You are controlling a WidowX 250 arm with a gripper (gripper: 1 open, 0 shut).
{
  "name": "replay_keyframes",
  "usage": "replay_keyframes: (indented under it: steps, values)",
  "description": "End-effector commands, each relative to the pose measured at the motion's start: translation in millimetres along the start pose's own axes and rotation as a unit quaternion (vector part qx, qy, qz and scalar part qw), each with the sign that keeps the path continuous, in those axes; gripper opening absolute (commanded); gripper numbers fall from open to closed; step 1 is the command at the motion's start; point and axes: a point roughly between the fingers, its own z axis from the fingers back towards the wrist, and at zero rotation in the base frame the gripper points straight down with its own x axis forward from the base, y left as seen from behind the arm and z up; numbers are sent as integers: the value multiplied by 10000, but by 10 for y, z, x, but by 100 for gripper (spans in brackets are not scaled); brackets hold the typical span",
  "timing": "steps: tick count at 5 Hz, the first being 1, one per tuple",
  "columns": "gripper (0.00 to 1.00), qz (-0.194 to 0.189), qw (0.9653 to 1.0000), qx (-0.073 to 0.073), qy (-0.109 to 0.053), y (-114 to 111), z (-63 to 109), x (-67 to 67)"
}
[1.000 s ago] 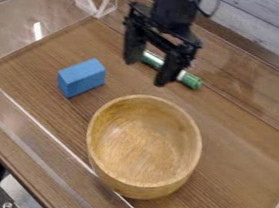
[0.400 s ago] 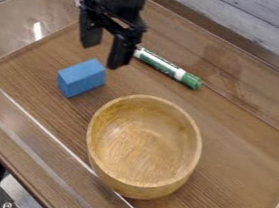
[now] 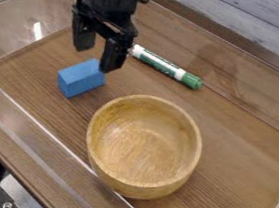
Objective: Put the blue block in the brown bowl
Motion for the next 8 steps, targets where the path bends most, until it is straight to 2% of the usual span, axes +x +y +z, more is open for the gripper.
replay_keyframes:
  steps: [1, 4, 8]
  values:
    - [100, 48, 9999, 72, -114, 67, 15, 15]
    - [100, 100, 9999, 20, -17, 119, -180, -27]
    - [100, 231, 9997, -50, -118, 211, -268, -26]
